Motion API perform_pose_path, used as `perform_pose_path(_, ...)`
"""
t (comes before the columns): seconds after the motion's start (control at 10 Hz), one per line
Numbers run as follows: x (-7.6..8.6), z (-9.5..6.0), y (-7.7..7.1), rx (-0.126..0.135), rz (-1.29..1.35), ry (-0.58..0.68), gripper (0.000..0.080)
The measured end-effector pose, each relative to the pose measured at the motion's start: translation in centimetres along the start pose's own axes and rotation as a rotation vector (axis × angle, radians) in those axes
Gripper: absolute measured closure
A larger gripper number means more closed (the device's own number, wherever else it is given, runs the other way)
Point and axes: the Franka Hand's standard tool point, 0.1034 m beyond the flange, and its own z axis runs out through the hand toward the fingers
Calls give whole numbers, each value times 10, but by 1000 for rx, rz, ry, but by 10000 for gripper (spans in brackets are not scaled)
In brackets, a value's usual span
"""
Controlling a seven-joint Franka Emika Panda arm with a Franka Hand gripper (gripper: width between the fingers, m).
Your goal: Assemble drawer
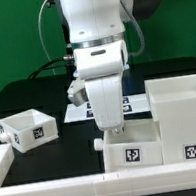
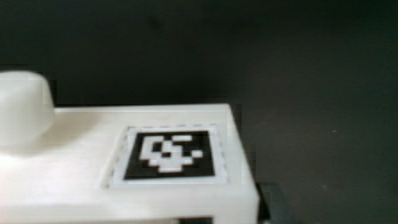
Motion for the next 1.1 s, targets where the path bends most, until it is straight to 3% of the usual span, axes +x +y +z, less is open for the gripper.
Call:
perform_pose_path(0.5, 7, 8, -1, 17, -10, 6, 759)
perform_pose_path(1.1, 8, 9, -1, 9, -13, 8, 758)
